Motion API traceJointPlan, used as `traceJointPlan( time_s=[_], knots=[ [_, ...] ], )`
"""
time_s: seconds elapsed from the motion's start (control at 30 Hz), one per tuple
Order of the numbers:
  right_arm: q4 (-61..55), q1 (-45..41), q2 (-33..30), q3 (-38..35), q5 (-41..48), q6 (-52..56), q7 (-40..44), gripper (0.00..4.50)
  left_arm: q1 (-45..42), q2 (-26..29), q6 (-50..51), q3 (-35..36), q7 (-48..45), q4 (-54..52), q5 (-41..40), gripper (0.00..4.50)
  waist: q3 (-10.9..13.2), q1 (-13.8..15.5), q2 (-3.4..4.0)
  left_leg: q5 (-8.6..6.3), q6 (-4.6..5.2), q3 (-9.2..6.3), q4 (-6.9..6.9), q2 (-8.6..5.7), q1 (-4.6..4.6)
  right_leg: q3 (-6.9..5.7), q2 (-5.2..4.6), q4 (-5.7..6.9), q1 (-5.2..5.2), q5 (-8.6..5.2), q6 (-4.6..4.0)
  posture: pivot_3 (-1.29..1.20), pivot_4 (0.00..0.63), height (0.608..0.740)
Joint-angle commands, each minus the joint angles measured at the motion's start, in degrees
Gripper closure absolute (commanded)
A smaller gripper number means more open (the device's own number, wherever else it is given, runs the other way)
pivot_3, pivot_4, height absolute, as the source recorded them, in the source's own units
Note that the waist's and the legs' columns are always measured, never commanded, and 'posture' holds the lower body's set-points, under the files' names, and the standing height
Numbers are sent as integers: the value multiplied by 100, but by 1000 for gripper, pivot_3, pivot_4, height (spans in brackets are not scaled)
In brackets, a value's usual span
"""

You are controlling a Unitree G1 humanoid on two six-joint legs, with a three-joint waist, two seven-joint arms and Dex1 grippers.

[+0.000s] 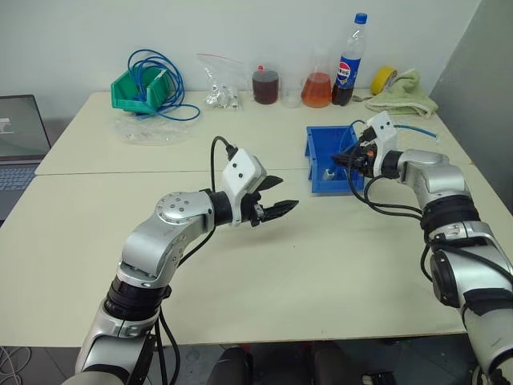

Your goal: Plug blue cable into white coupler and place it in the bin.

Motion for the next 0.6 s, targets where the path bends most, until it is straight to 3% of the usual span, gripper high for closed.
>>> traceJointPlan(
  time_s=[0.03, 0.2, 0.4, 0.5, 0.6],
  knots=[
    [686, -631, -109, -194, -196, -549, -356, 1192, -39, 33, -9, -21, 9, -248, -16, 1365, 0, -5, 0, 0, 0, 0, 0, 0, 0, 0, -1, 0, 0, 0, 0, 0, 150, 740],
    [1381, -1056, -115, -480, -207, -711, -915, 24, -74, 8, -20, -65, 25, -218, -23, 1365, 0, -5, 0, 1, -1, 3, -2, 0, 0, 0, -1, 0, 0, 0, 0, 0, 150, 740],
    [1383, -1035, -161, -875, -12, -628, -1147, 24, -79, -38, -47, -53, 77, -201, -7, 1365, 0, -5, 1, 1, -1, 8, -1, -1, -1, 1, -1, 1, 1, 0, 0, 0, 150, 740],
    [504, -510, -240, -936, 33, -864, -907, 24, 42, -55, -178, 36, 170, -232, 42, 1365, 0, -2, 0, 1, -1, 8, -1, 0, -1, -1, -1, 2, 0, 0, 0, 0, 150, 740],
    [-1712, 675, -181, -1021, 398, -719, -648, 24, 258, -81, -445, 156, 280, -321, 82, 1365, 0, 19, 0, 0, -1, 5, 0, 2, -2, -3, -2, -1, 3, 0, 0, 0, 150, 740]
  ],
)
